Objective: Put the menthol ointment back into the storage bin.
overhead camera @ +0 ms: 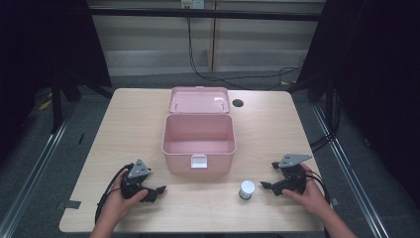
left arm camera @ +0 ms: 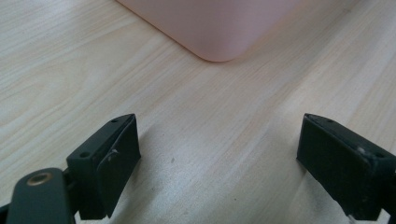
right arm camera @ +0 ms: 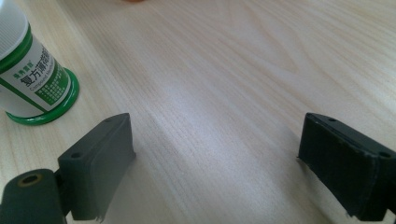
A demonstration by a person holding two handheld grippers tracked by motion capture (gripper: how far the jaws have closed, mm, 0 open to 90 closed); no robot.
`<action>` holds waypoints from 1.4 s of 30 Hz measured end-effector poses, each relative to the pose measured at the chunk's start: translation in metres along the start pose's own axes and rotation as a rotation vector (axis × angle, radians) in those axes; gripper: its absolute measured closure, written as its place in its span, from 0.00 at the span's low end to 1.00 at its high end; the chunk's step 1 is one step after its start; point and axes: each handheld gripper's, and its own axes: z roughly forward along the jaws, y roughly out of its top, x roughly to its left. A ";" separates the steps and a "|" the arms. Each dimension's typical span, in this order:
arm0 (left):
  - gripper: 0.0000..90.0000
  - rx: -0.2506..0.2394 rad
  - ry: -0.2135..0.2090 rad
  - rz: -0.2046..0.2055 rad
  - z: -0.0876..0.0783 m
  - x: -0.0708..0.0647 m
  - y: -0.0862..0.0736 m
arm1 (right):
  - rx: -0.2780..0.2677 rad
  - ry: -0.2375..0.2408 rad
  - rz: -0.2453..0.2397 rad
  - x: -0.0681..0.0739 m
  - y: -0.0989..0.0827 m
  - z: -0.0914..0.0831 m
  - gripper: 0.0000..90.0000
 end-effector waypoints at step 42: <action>0.14 0.000 0.000 -0.002 0.000 0.000 0.000 | 0.558 0.155 -0.179 0.054 0.066 -0.022 0.22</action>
